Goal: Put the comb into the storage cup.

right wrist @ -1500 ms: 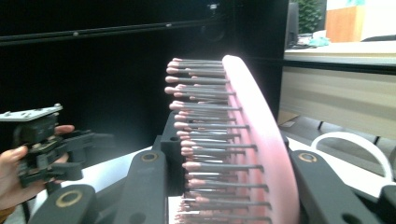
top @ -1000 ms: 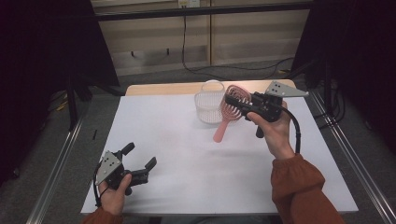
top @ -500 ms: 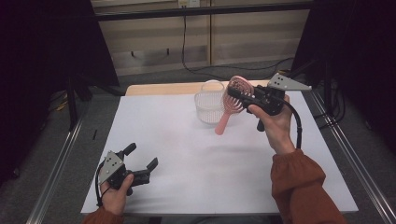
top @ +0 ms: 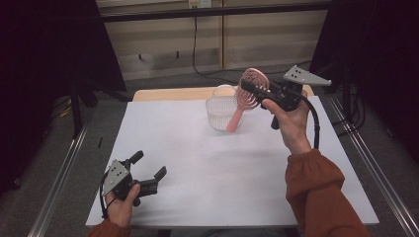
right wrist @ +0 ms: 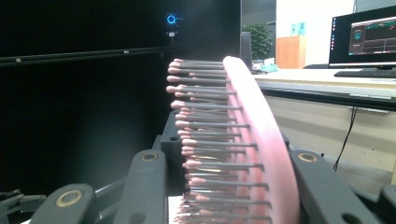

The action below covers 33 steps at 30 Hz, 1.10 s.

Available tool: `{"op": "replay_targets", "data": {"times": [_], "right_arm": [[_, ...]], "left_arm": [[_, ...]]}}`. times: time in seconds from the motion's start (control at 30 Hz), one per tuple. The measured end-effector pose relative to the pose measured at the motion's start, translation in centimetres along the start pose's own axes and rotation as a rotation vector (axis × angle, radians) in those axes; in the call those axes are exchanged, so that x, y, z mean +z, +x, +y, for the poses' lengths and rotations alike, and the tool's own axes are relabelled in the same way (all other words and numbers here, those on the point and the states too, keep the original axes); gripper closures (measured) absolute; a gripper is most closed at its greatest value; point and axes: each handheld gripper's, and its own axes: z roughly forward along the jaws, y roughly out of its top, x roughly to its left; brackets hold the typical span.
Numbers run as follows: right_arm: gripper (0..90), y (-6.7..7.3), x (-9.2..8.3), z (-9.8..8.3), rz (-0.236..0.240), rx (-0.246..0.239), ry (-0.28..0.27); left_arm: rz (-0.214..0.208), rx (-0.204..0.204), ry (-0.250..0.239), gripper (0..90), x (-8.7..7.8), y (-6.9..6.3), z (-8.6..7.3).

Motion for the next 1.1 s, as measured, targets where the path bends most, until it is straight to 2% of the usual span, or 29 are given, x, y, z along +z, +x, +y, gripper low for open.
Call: {"op": "replay_targets", "data": {"times": [0.07, 0.27, 0.87, 1.1], "right_arm": [[63.2, 0.0, 0.2, 0.3, -0.006, -0.006, -0.003], [63.2, -0.4, 0.5, 1.0, -0.027, -0.002, -0.010], [63.3, -1.0, 1.7, 2.3, -0.080, 0.012, -0.041], [63.3, -1.4, 2.2, 2.2, -0.109, 0.014, -0.053]], "left_arm": [[0.002, 0.009, 0.010, 2.4, 0.1, 0.0, 0.0], [0.006, 0.002, 0.030, 2.5, 0.1, 0.2, -0.1], [0.006, -0.001, 0.021, 2.5, 0.1, 0.1, -0.1], [-0.001, -0.005, 0.026, 2.8, 0.1, 0.1, -0.1]]}}
